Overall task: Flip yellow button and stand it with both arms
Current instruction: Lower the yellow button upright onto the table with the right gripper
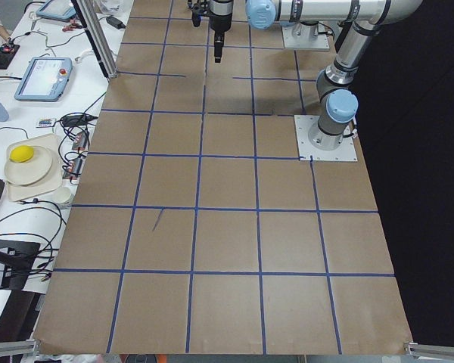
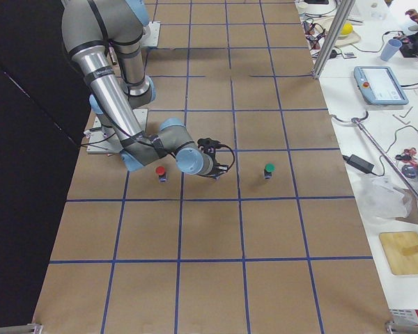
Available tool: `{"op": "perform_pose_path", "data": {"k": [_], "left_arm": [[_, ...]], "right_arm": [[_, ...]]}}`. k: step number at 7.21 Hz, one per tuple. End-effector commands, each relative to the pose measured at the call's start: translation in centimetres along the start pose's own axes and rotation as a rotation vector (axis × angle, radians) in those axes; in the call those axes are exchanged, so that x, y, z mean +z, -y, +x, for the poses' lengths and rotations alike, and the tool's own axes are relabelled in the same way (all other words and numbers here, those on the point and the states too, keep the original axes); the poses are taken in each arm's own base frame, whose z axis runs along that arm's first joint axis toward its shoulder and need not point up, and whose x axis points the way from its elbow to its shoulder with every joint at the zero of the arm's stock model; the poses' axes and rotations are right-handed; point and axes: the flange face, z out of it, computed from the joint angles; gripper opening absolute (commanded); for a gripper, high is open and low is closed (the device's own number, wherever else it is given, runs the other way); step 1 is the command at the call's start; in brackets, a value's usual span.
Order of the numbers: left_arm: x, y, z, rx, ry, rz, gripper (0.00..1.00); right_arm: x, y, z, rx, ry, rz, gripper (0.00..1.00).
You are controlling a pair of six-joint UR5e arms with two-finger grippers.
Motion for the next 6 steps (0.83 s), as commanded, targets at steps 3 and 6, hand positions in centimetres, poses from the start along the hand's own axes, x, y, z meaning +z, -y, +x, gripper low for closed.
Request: {"op": "perform_pose_path", "data": {"k": [3, 6], "left_arm": [[-0.8, 0.8, 0.1, 0.047, 0.072, -0.013, 1.00], [-2.6, -0.9, 0.2, 0.127, 0.061, -0.095, 1.00]], "right_arm": [[0.4, 0.4, 0.1, 0.008, 0.001, 0.034, 0.56], [0.1, 0.6, 0.0, 0.034, 0.003, 0.036, 0.99]]}}
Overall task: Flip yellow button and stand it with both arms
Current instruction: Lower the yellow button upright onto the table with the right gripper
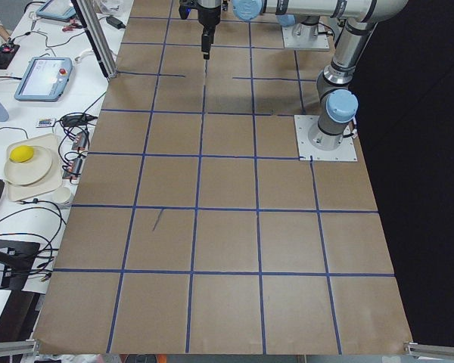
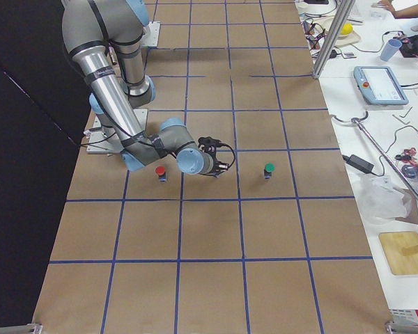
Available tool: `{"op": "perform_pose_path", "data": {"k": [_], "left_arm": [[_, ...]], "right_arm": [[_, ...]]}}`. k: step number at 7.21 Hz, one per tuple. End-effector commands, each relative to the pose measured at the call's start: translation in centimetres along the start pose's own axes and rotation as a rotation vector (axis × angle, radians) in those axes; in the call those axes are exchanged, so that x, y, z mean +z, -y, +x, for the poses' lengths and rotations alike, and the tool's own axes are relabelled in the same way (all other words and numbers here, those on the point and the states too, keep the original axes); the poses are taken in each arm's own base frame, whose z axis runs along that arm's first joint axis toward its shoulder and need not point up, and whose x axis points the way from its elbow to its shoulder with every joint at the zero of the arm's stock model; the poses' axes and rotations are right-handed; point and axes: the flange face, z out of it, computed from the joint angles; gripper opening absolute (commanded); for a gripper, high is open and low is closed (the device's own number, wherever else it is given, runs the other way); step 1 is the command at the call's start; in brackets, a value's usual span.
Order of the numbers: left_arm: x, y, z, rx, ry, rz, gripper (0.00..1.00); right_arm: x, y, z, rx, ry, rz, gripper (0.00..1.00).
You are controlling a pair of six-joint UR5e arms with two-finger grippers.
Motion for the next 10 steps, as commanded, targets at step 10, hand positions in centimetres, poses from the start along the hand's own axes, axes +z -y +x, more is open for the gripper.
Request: {"op": "perform_pose_path", "data": {"k": [10], "left_arm": [[-2.3, -2.6, 1.5, -0.012, -0.077, 0.014, 1.00]], "right_arm": [[-9.2, 30.7, -4.7, 1.248, -0.168, -0.398, 1.00]]}}
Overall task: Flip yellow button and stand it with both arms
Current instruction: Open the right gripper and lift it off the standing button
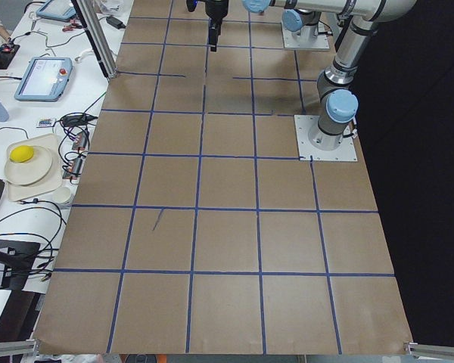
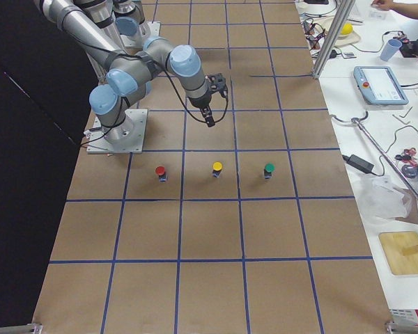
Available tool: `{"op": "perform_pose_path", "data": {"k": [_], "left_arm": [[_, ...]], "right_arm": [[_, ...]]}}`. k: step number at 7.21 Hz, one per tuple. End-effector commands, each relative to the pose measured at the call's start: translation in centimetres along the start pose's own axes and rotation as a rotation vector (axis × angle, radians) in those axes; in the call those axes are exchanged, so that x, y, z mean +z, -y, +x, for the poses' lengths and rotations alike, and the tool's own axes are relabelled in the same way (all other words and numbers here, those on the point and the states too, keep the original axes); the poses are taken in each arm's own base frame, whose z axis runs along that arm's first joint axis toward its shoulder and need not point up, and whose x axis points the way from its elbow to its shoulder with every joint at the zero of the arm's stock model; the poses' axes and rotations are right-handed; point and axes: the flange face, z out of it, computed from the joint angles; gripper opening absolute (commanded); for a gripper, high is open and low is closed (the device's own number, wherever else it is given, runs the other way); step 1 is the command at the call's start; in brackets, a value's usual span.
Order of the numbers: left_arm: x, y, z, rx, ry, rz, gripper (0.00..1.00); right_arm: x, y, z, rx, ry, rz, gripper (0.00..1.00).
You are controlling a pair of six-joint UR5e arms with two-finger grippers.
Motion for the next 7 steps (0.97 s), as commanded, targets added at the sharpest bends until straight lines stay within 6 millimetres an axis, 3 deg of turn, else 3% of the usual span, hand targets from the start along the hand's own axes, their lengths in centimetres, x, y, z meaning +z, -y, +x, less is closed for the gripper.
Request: {"op": "perform_pose_path", "data": {"k": [1, 2, 4, 5, 7], "left_arm": [[-0.3, -0.6, 0.2, 0.003, -0.008, -0.005, 1.00], [-0.1, -0.6, 0.3, 0.003, -0.008, -0.008, 1.00], [-0.3, -0.8, 0.3, 0.006, -0.006, -0.004, 1.00], [-1.0, -0.7, 0.3, 0.007, -0.003, 0.008, 1.00], [-1.4, -0.8, 0.5, 0.010, -0.006, 0.016, 1.00]], "right_arm": [[-2.6, 2.6, -7.5, 0.266, -0.023, -0.093, 1.00], [-3.9, 3.8, -10.3, 0.368, -0.022, -0.097, 1.00], [-5.3, 5.8, -13.8, 0.374, -0.018, -0.096, 1.00], [-5.6, 6.8, -15.5, 0.388, -0.017, -0.100, 1.00], [-5.2, 6.9, -21.2, 0.335, -0.066, -0.126, 1.00]]}}
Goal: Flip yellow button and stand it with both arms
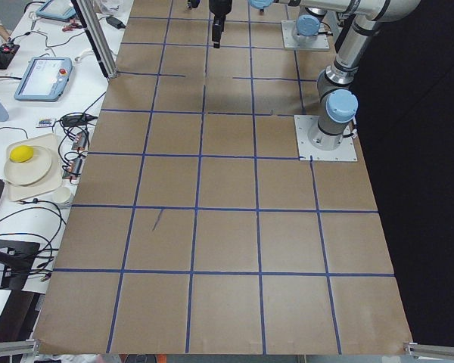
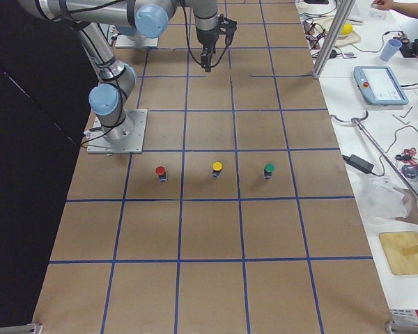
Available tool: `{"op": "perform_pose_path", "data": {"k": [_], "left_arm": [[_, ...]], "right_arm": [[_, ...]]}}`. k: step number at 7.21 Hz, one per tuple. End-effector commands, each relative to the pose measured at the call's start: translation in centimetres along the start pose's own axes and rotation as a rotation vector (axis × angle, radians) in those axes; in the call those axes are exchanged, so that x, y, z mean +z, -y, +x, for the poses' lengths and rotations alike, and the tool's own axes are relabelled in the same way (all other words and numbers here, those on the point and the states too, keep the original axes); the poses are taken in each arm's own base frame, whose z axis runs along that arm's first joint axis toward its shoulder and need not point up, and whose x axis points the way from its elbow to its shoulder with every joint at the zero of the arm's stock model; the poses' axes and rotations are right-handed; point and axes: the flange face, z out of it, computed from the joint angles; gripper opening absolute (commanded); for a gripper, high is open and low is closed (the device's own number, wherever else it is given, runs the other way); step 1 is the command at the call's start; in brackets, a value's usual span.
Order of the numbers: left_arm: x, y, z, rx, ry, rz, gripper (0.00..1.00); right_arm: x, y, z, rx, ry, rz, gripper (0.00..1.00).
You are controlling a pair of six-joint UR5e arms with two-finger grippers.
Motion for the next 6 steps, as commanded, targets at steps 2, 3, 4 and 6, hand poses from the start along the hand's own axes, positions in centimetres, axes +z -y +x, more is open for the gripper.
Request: {"op": "perform_pose_path", "data": {"k": [2, 3, 4, 6], "left_arm": [[-0.3, -0.7, 0.2, 0.009, 0.005, 0.006, 1.00], [-1.1, -0.6, 0.3, 0.013, 0.006, 0.027, 1.00], [-1.6, -0.6, 0.3, 0.011, 0.005, 0.040, 1.00], [-1.8, -0.8, 0.3, 0.011, 0.009, 0.037, 1.00]], "right_arm": [[-0.8, -4.1, -5.6, -0.095, -0.113, -0.004, 1.00], [-0.3, -5.2, -5.4, -0.087, -0.125, -0.046, 1.00], [0.2, -5.2, -5.3, -0.104, -0.125, -0.055, 1.00], [0.6, -4.7, -5.4, -0.097, -0.116, -0.056, 1.00]]}}
